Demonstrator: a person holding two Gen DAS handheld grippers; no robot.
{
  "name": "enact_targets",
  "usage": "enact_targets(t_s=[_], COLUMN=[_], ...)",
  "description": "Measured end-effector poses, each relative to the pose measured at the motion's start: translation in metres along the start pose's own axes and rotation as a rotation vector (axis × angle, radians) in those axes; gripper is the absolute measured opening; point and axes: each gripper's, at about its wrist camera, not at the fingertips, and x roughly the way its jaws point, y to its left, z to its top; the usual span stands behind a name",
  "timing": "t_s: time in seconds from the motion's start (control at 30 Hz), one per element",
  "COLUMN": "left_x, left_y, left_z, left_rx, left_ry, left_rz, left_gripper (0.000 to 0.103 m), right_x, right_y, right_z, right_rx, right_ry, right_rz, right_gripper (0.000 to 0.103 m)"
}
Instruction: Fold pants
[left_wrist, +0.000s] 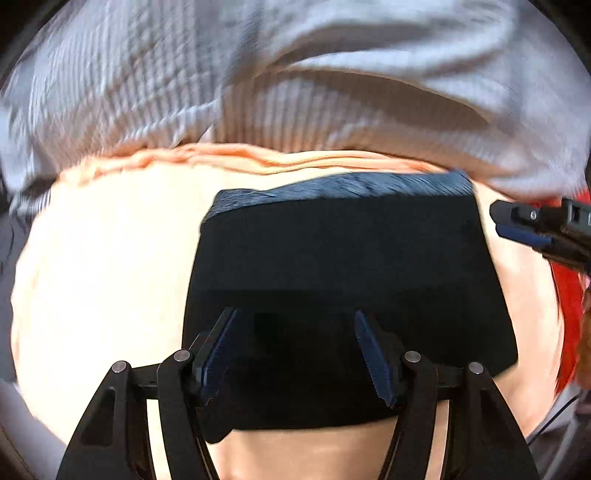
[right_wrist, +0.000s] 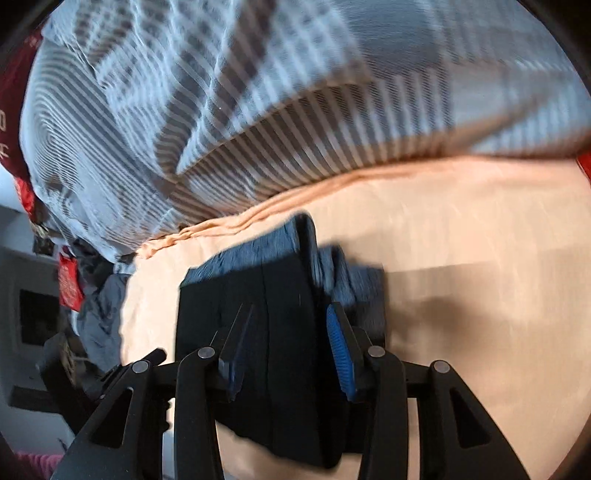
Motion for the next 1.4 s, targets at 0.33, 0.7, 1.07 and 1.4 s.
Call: enact_targets(t_s=[0.33, 0.7, 1.07, 1.4], left_x=[0.021, 0.036, 0.037, 0.037], left_y=[0.011, -0.03, -0.027, -0.027], left_z=[-0.003, -0.016, -0.019, -0.019], left_rx=[-0.027, 0.107, 0.091, 0.094], left_ry=[0.056, 0.069, 0.075, 0.067], left_rz=[0.024, -0.022, -0.042, -0.04], left_gripper=[0.065, 0.082, 0.083, 0.083], right_x=[0.026, 0.024, 0.002, -0.022], right_y=[0.019, -0.004, -0.017, 0.003], right_z=[0.016, -0.009, -0.026, -0.059], right_rx=[-0.118, -0.107, 0.01, 0.044], right_ry=[0.074, 0.121, 0.139, 0.106], right_rz=[-0.022, -0.155, -0.173, -0.139], right_gripper=[0.007, 0.004, 0.007, 0.008])
